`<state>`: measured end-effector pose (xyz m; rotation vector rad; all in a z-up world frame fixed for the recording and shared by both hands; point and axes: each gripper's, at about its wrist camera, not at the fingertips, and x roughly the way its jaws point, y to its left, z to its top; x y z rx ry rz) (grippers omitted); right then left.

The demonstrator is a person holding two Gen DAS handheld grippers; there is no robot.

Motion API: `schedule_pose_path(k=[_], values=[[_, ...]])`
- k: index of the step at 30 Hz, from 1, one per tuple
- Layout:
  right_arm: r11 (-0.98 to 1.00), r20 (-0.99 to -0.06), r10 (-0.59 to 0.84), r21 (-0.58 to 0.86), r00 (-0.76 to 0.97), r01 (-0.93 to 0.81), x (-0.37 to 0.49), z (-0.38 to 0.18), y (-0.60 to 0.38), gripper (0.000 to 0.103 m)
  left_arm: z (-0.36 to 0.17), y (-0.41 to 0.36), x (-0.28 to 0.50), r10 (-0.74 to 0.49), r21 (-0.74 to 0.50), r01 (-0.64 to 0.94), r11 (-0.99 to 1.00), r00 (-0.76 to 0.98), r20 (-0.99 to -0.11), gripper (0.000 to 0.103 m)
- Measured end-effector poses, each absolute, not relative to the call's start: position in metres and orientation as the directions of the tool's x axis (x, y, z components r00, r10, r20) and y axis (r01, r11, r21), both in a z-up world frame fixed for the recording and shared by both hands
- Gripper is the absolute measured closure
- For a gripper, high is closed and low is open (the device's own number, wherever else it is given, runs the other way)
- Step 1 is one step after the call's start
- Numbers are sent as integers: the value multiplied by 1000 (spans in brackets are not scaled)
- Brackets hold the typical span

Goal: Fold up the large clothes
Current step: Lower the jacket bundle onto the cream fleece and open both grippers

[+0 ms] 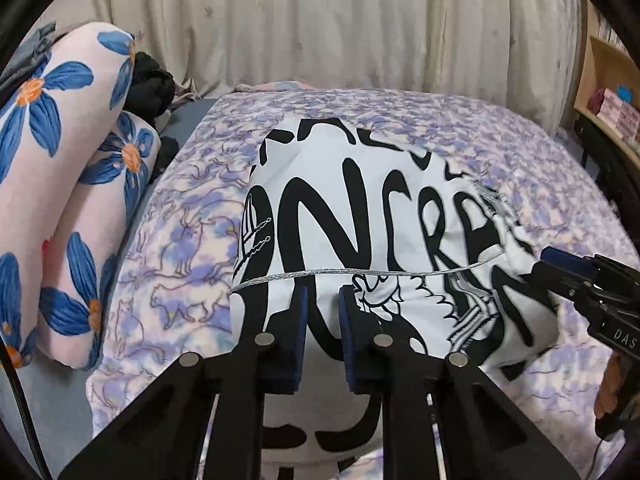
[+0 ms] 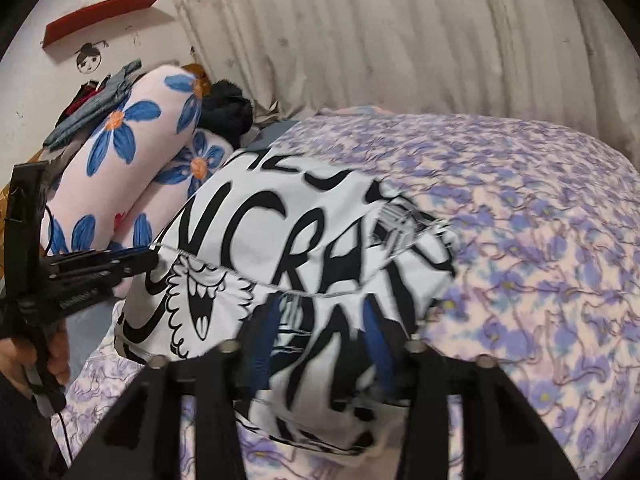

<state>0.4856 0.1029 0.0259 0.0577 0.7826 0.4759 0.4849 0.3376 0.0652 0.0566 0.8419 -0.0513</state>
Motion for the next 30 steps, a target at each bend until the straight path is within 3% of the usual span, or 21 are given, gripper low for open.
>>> schedule_pose_path(k=[3, 6, 8, 17, 20, 22, 30], values=[[929, -700, 346, 163, 625, -331, 497, 5, 107, 75, 56, 339, 492, 4, 48, 48, 998, 659, -752, 89], [946, -728, 310, 169, 612, -277, 513, -18, 92, 96, 44, 347, 501, 32, 50, 11, 999, 634, -773, 91], [943, -727, 323, 194, 606, -271, 517, -25, 82, 102, 39, 351, 505, 15, 21, 1, 1000, 629, -777, 92], [939, -742, 336, 217, 580, -265, 511, -19, 78, 97, 39, 349, 505, 30, 16, -28, 999, 641, -767, 92], [932, -743, 359, 255, 564, -257, 500, -10, 70, 97, 45, 345, 495, 5, -4, -13, 1000, 636, -772, 76], [932, -746, 360, 259, 560, -254, 488, -3, 63, 97, 51, 337, 483, -11, -12, 2, 1000, 633, -774, 47], [929, -762, 364, 261, 536, -261, 420, 37, 33, 97, 81, 279, 411, -32, 9, 62, 998, 621, -783, 39]])
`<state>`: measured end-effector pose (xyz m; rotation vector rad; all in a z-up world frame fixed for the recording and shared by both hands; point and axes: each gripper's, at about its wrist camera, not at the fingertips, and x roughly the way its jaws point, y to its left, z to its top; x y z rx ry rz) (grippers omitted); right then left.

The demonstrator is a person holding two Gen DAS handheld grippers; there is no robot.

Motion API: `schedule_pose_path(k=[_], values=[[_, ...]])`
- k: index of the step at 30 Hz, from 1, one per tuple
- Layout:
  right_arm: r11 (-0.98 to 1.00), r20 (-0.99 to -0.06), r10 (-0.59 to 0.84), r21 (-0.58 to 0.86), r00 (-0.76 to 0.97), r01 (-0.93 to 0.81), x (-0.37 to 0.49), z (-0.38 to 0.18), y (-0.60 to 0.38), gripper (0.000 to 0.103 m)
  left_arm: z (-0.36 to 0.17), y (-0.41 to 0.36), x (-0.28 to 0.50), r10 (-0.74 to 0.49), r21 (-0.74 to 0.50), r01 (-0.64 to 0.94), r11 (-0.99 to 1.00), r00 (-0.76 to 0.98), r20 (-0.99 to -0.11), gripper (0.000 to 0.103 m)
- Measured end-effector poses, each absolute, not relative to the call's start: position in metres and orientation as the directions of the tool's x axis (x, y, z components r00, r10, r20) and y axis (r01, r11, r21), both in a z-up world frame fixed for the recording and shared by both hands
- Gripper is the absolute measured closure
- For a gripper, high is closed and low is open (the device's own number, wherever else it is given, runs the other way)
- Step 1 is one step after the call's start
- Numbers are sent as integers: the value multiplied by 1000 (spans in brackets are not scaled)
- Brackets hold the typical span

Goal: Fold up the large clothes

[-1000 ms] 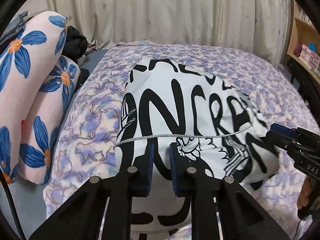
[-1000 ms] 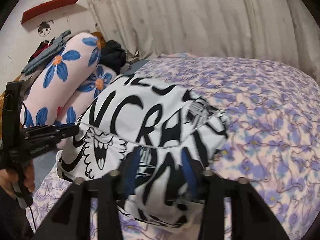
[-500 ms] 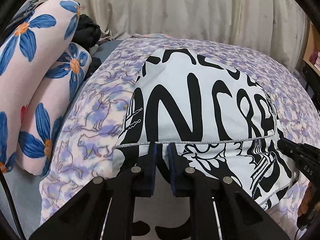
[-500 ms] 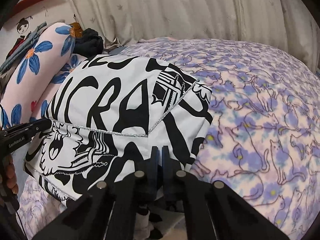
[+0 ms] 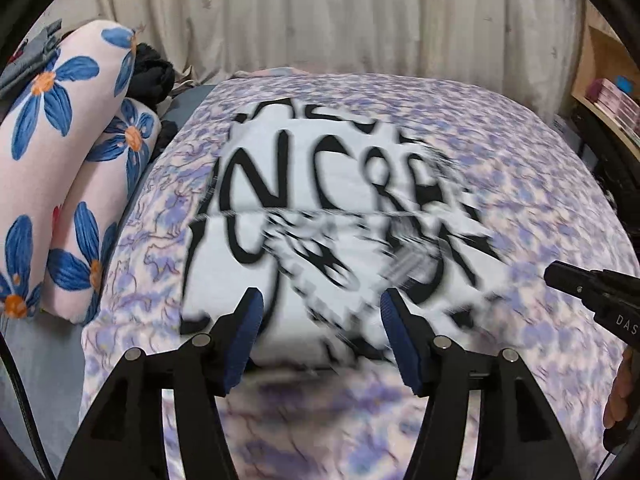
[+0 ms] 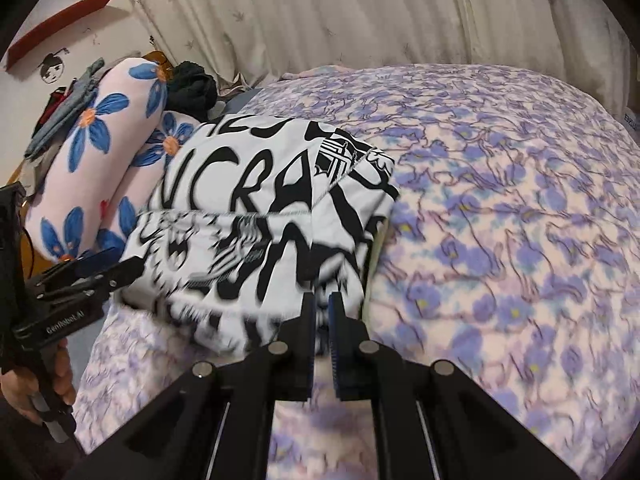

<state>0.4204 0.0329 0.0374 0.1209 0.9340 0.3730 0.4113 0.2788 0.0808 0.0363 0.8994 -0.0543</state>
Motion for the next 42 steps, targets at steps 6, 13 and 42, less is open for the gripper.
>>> schedule_pose_path(k=[6, 13, 42], values=[[935, -754, 350, 239, 556, -264, 355, 67, -1, 75, 106, 234, 337, -58, -23, 62, 998, 653, -755, 21], [939, -731, 341, 234, 591, -251, 284, 88, -47, 65, 121, 198, 262, -128, -121, 57, 991, 675, -727, 17], [980, -719, 195, 165, 668, -109, 105, 47, -113, 29, 72, 97, 82, -50, -83, -17, 996, 674, -737, 1]])
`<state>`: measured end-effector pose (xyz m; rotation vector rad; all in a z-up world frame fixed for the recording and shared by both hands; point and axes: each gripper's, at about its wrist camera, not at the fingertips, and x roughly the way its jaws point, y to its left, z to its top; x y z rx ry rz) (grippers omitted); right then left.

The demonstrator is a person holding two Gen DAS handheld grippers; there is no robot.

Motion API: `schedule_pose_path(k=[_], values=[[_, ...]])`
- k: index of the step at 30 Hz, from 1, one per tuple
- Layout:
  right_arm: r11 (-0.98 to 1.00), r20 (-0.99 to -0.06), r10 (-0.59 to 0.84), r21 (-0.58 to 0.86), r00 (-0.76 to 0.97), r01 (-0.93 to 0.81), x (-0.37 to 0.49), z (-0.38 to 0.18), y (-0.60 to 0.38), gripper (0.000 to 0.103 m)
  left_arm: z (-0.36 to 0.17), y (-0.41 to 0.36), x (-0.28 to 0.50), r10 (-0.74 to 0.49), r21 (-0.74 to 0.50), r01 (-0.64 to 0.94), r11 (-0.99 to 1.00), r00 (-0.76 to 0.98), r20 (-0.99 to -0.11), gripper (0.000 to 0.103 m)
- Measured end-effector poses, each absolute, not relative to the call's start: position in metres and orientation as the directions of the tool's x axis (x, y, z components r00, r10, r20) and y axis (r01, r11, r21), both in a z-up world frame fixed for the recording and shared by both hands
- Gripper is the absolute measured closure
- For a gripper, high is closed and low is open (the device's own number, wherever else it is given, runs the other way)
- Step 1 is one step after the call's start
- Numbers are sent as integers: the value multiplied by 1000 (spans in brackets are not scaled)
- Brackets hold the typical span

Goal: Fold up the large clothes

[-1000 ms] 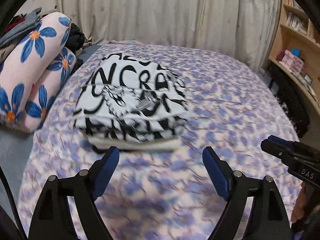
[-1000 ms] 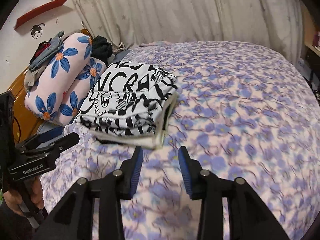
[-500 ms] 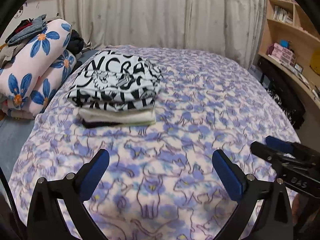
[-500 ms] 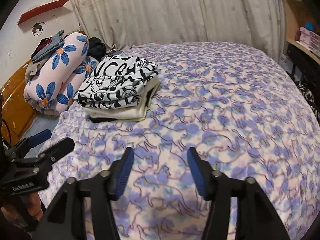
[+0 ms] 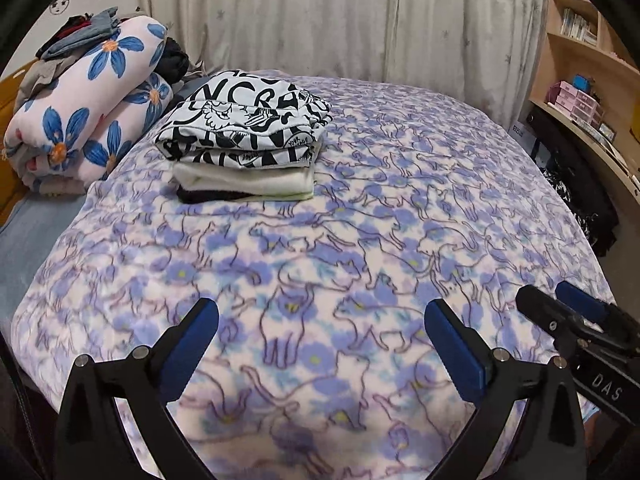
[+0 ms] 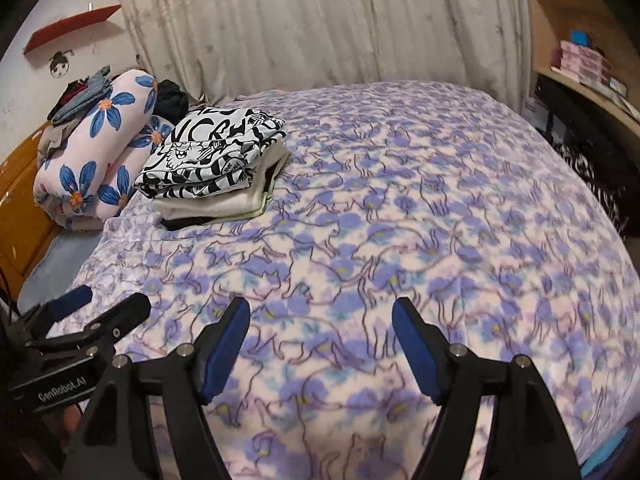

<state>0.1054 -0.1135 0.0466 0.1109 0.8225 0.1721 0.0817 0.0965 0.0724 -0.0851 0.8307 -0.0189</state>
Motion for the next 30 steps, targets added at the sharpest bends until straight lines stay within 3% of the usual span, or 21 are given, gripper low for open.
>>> schedule_pose_path(k=[30], values=[[990, -732, 129, 134, 669, -44, 64, 46, -134, 29, 83, 60, 40, -7, 10, 20, 1000, 702, -712, 1]])
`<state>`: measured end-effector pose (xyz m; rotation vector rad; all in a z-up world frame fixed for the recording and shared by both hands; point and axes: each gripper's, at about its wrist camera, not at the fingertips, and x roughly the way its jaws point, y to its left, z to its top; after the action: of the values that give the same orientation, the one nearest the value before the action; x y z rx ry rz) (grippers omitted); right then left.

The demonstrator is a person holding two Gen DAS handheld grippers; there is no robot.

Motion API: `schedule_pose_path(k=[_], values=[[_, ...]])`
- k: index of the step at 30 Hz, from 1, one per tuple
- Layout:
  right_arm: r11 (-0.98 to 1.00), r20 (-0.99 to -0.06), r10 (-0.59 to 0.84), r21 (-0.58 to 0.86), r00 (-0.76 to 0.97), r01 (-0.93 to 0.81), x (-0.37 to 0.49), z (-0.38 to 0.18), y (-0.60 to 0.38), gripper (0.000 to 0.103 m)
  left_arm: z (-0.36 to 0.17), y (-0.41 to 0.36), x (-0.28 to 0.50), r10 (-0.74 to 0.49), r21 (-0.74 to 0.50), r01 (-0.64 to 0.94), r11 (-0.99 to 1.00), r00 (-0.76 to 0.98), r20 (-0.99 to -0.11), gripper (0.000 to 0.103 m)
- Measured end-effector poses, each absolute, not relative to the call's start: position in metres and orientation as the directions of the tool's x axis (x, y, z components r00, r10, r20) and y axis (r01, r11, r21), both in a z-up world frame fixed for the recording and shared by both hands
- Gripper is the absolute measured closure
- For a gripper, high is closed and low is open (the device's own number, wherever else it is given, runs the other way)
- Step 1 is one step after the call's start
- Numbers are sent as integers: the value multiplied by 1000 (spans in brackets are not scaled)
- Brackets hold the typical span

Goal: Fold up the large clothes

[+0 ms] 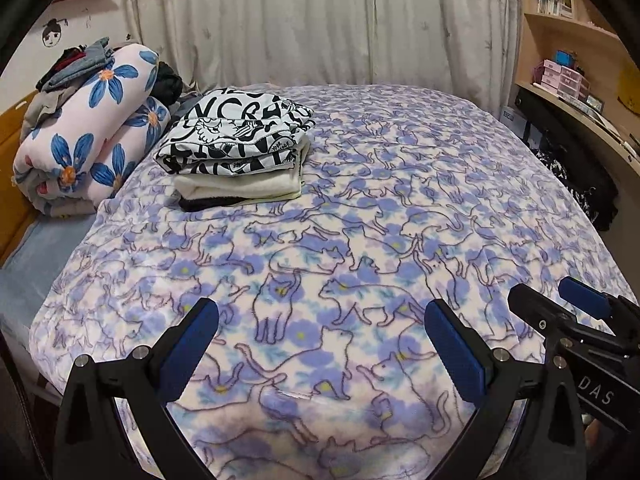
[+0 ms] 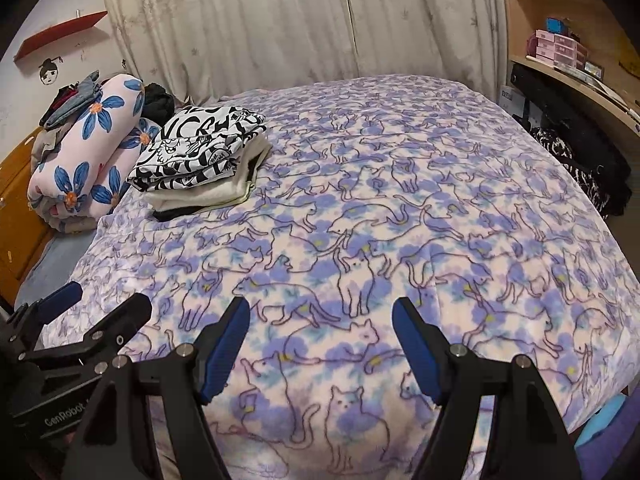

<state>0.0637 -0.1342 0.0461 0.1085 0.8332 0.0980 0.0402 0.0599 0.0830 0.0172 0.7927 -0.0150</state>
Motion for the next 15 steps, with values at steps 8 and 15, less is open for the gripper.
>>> schedule_pose_path(k=[8, 15], values=[[990, -734, 128, 132, 667, -45, 65, 45, -134, 29, 81, 61, 42, -8, -2, 10, 1000, 690, -724, 1], [990, -734, 128, 134, 667, -42, 65, 44, -135, 29, 80, 63, 44, -14, -13, 7, 1000, 681, -732, 1]])
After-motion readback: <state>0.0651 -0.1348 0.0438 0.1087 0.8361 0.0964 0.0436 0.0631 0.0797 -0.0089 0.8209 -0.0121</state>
